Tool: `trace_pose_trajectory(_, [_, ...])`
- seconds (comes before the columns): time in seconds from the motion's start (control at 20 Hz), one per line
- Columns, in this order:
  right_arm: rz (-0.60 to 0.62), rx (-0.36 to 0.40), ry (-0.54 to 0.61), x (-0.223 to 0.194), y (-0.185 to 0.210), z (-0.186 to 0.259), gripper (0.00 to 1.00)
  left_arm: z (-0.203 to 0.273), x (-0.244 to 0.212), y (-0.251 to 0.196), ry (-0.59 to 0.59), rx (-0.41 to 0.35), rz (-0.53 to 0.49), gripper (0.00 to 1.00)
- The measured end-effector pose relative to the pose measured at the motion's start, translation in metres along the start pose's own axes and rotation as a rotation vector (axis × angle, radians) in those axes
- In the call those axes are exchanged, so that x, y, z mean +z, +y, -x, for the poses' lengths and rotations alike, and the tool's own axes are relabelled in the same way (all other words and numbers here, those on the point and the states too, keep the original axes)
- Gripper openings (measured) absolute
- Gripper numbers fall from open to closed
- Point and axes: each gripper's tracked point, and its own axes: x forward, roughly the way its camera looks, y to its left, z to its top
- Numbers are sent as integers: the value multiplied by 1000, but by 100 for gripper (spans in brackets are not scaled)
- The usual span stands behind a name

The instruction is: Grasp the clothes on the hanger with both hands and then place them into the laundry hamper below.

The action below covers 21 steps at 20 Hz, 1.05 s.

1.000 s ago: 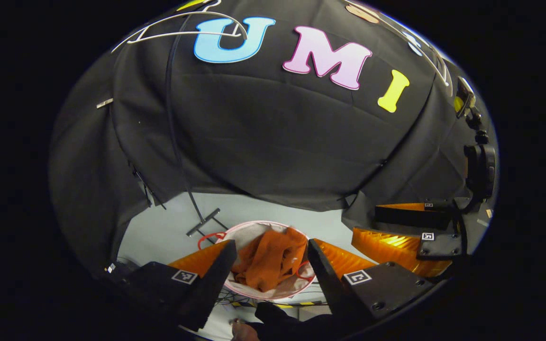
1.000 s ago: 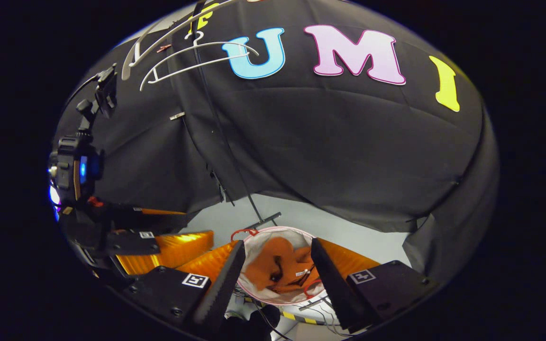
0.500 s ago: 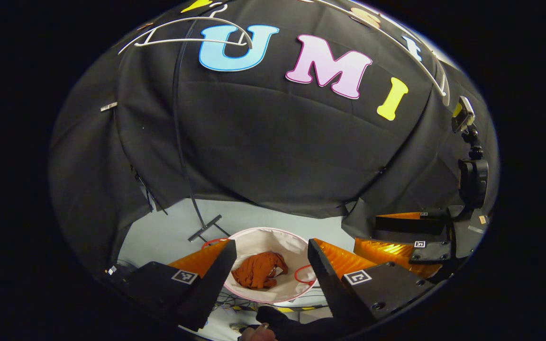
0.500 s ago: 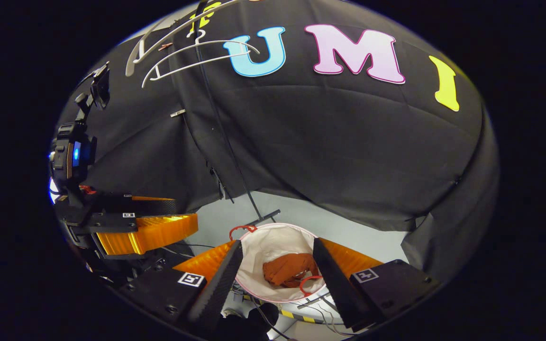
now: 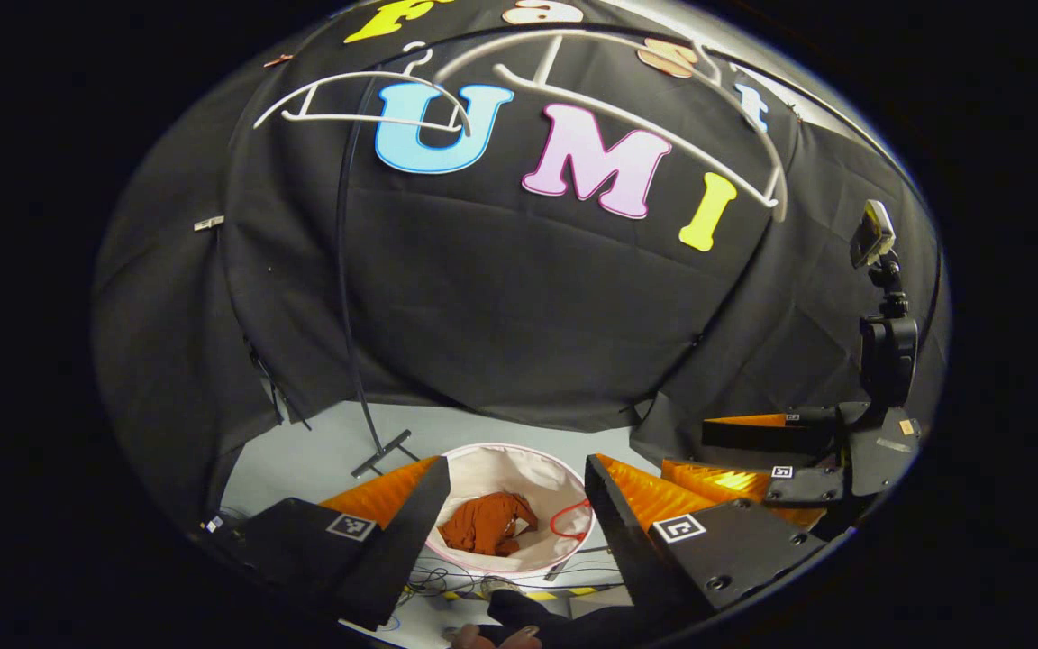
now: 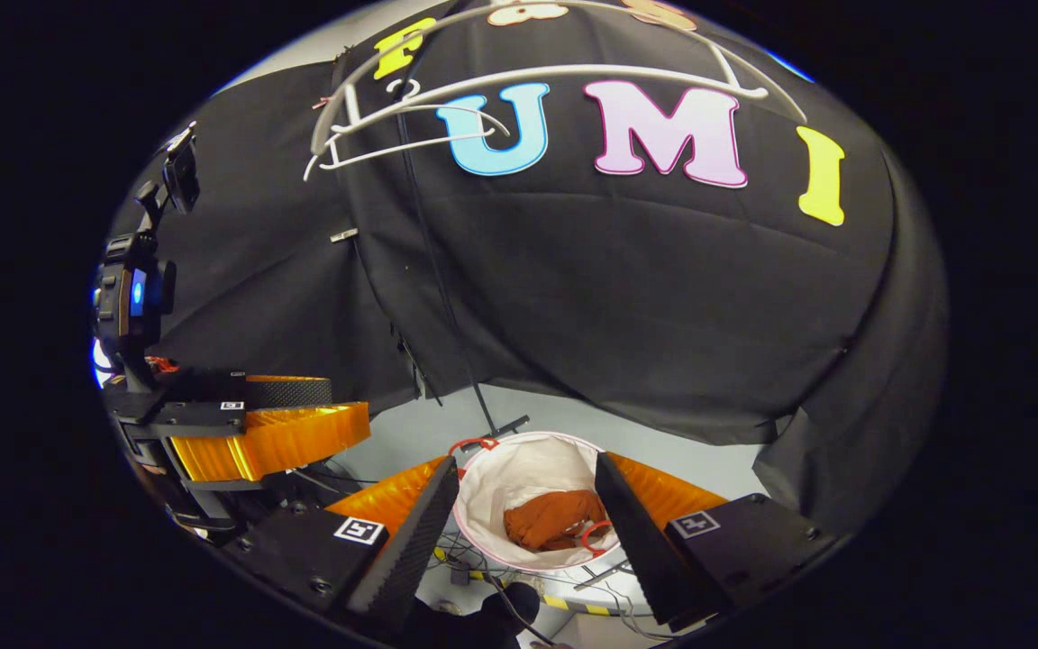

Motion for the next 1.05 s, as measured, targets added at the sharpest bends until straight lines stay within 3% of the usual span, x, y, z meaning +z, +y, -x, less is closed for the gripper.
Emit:
trace_pose_trajectory(0.2, [14, -76, -72, -7, 26, 47, 99, 50, -11, 1, -48, -52, -30, 95])
trace_pose_trajectory(0.45, [-75, -124, -148, -24, 70, 100, 99, 116, -31, -1, -84, -122, -80, 95])
trace_pose_trajectory(0.6, [-49, -161, -185, -29, 91, 140, 99, 155, -39, -2, -125, -138, -93, 95])
trace_pose_trajectory(0.8, [-67, -183, -301, -1, 111, 188, 99, 201, -25, -12, -198, -176, -135, 95])
trace_pose_trajectory(1.05, [-27, -197, -462, 49, 120, 243, 99, 250, 28, -45, -381, -240, -135, 95])
